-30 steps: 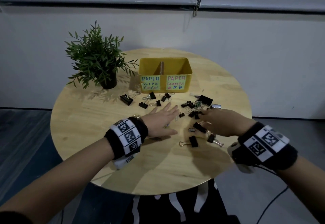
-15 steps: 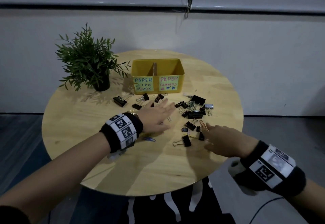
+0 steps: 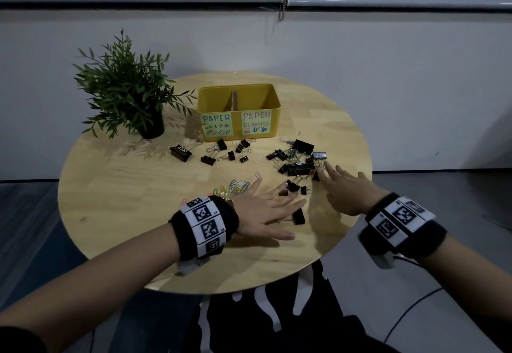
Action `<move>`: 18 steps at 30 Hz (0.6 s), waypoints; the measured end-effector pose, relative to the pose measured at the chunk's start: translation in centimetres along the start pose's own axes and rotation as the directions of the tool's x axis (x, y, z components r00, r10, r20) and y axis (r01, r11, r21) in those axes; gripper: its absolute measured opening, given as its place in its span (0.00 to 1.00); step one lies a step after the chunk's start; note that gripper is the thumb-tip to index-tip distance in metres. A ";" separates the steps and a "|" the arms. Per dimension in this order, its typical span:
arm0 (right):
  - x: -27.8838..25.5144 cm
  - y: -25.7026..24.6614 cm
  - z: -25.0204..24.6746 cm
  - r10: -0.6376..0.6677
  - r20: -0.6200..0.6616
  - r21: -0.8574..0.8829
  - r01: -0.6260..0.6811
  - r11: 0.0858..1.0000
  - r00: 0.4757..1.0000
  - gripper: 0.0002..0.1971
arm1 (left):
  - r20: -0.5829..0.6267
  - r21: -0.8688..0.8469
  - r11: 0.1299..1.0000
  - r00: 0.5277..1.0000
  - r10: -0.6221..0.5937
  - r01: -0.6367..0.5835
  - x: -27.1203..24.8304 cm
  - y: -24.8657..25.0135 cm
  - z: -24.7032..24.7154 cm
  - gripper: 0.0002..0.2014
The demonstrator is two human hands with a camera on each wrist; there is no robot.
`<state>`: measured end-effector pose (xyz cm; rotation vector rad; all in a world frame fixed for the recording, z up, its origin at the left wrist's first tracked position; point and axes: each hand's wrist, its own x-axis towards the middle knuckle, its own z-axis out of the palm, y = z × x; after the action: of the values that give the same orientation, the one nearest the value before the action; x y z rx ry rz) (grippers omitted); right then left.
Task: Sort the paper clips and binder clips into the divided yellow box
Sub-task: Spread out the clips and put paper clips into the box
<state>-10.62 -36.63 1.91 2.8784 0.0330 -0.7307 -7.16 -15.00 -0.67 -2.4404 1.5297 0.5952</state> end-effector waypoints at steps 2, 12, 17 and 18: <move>-0.6 -0.1 -0.1 -0.039 -0.023 -0.007 0.039 0.999 0.999 0.34 | -0.011 0.014 1.000 1.000 -0.007 0.007 0.2 0.1 -0.1 0.39; -5.2 -2.4 1.4 -0.369 0.164 -0.155 0.393 0.906 0.915 0.33 | 0.089 0.086 0.985 0.984 -0.156 0.148 -4.5 -3.0 1.8 0.42; -3.6 -1.7 0.9 -0.242 0.121 -0.243 0.265 0.933 0.963 0.34 | 0.105 0.030 0.975 0.970 -0.220 0.218 -6.3 -4.9 2.7 0.44; -3.1 -1.7 0.5 -0.231 0.091 -0.242 0.246 0.939 0.969 0.34 | 0.104 0.010 0.974 0.969 -0.224 0.225 -6.6 -5.0 2.9 0.44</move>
<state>-13.75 -34.96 2.67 2.6333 0.4423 -0.7916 -5.82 -6.32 -0.65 -2.4938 1.1924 0.6675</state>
